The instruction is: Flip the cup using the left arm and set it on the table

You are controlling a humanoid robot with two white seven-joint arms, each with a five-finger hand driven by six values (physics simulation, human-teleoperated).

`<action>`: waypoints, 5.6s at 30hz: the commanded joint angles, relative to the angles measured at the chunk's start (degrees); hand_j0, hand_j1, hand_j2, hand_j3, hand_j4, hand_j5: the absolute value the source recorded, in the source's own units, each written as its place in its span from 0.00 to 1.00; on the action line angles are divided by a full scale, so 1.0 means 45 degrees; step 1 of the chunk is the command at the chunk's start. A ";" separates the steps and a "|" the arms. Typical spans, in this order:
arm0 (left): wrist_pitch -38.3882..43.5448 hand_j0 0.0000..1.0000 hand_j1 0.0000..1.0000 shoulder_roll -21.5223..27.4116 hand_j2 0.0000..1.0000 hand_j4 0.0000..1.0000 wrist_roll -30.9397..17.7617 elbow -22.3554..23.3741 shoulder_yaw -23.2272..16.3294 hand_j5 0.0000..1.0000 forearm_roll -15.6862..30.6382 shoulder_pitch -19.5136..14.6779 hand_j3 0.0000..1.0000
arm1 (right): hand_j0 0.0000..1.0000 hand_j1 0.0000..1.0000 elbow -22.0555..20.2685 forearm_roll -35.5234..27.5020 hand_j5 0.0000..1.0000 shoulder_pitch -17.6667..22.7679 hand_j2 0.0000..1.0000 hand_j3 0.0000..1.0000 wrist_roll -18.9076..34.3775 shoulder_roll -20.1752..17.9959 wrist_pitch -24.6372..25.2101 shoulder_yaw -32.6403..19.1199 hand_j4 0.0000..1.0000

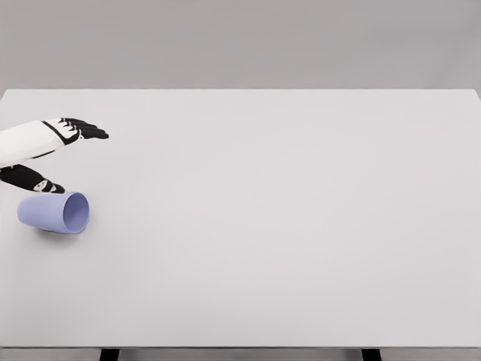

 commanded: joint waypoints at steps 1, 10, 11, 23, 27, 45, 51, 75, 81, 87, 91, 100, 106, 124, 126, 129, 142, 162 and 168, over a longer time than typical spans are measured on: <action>0.0030 1.00 1.00 -0.0026 1.00 1.00 -0.0016 -0.0055 -0.0009 1.00 0.0096 0.0000 1.00 | 1.00 1.00 0.0025 -0.0002 1.00 0.0000 1.00 1.00 0.0042 0.0000 0.0002 0.0031 1.00; 0.0030 1.00 1.00 0.0384 1.00 1.00 -0.0626 0.0274 0.0030 1.00 0.0620 -0.0077 1.00 | 1.00 1.00 0.0006 -0.0002 1.00 0.0020 1.00 1.00 0.0042 0.0000 0.0002 -0.0008 1.00; 0.0030 1.00 1.00 0.0793 1.00 1.00 -0.0626 0.0804 -0.0087 1.00 0.1227 -0.0195 1.00 | 1.00 1.00 0.0006 -0.0002 1.00 0.0020 1.00 1.00 0.0042 0.0000 0.0002 -0.0008 1.00; 0.0030 1.00 1.00 0.5638 1.00 1.00 0.3539 -0.2379 -0.3525 1.00 0.3239 0.0781 1.00 | 1.00 1.00 0.0006 -0.0002 1.00 0.0020 1.00 1.00 0.0042 0.0000 0.0002 -0.0008 1.00; 0.0030 1.00 1.00 0.5560 1.00 1.00 0.3617 -0.2341 -0.3544 1.00 0.3864 0.1192 1.00 | 1.00 1.00 0.0006 -0.0002 1.00 0.0020 1.00 1.00 0.0042 0.0000 0.0002 -0.0008 1.00; 0.3921 1.00 1.00 0.4037 1.00 1.00 0.3812 -0.1774 -0.3993 1.00 0.2831 0.1446 1.00 | 1.00 1.00 0.0006 -0.0002 1.00 0.0020 1.00 1.00 0.0042 0.0000 0.0002 -0.0008 1.00; 0.3921 1.00 1.00 0.3431 1.00 1.00 0.3812 -0.1618 -0.4013 1.00 0.1814 0.1582 1.00 | 1.00 1.00 0.0006 -0.0002 1.00 0.0020 1.00 1.00 0.0042 0.0000 0.0002 -0.0008 1.00; 0.4448 1.00 1.00 0.2494 1.00 1.00 0.3812 -0.0895 -0.4013 1.00 0.0896 0.1582 1.00 | 1.00 1.00 0.0006 -0.0002 1.00 0.0020 1.00 1.00 0.0042 0.0000 0.0002 -0.0008 1.00; 0.4428 1.00 1.00 0.2494 1.00 1.00 0.3812 -0.0915 -0.3993 1.00 0.0935 0.1524 1.00 | 1.00 1.00 0.0006 -0.0002 1.00 0.0020 1.00 1.00 0.0042 0.0000 0.0002 -0.0008 1.00; 0.4409 1.00 1.00 0.2494 1.00 1.00 0.3793 -0.0954 -0.4013 1.00 0.0916 0.1524 1.00 | 1.00 1.00 0.0006 -0.0002 1.00 0.0020 1.00 1.00 0.0042 0.0000 0.0002 -0.0008 1.00; 0.4253 0.72 0.72 0.2298 0.72 0.72 0.3676 -0.0954 -0.4032 0.72 0.0916 0.1524 0.72 | 1.00 1.00 0.0006 -0.0002 1.00 0.0020 1.00 1.00 0.0042 0.0000 0.0002 -0.0008 1.00; 0.4253 0.59 0.59 0.2220 0.59 0.59 0.3636 -0.0934 -0.4033 0.59 0.0994 0.1504 0.59 | 1.00 1.00 0.0006 -0.0002 1.00 0.0020 1.00 1.00 0.0042 0.0000 0.0002 -0.0008 1.00; 0.3491 0.60 0.60 0.2259 0.60 0.60 0.3559 -0.0876 -0.4013 0.60 0.2515 0.1016 0.60 | 1.00 1.00 0.0006 -0.0002 1.00 0.0020 1.00 1.00 0.0042 0.0000 0.0002 -0.0008 1.00; 0.1577 0.63 0.63 -0.3560 0.63 0.63 -0.0626 0.5393 -0.4033 0.63 1.1775 -0.2090 0.63 | 1.00 1.00 0.0006 -0.0002 1.00 0.0020 1.00 1.00 0.0042 0.0000 0.0002 -0.0008 1.00; 0.1577 0.63 0.63 -0.4010 0.63 0.63 -0.0626 0.5530 -0.4033 0.63 1.1834 -0.2168 0.63 | 1.00 1.00 0.0006 -0.0002 1.00 0.0020 1.00 1.00 0.0042 0.0000 0.0002 -0.0008 1.00; 0.1538 0.63 0.63 -0.4303 0.63 0.63 -0.0626 0.5725 -0.4052 0.63 1.1756 -0.2148 0.63 | 1.00 1.00 0.0006 -0.0002 1.00 0.0020 1.00 1.00 0.0042 0.0000 0.0002 -0.0008 1.00; 0.1069 0.69 0.69 -0.5318 0.69 0.69 -0.0626 0.6233 -0.4345 0.69 1.0584 -0.1933 0.69 | 1.00 1.00 0.0006 -0.0002 1.00 0.0020 1.00 1.00 0.0042 0.0000 0.0002 -0.0008 1.00; 0.1128 1.00 1.00 -0.5085 1.00 1.00 -0.0626 0.6097 -0.4384 1.00 1.0642 -0.2031 1.00 | 1.00 1.00 0.0006 -0.0002 1.00 0.0020 1.00 1.00 0.0042 0.0000 0.0002 -0.0008 1.00; 0.1030 1.00 1.00 -0.4381 1.00 1.00 -0.0626 0.5999 -0.4228 1.00 1.0701 -0.2343 1.00 | 1.00 1.00 0.0006 -0.0002 1.00 0.0020 1.00 1.00 0.0042 0.0000 0.0002 -0.0008 1.00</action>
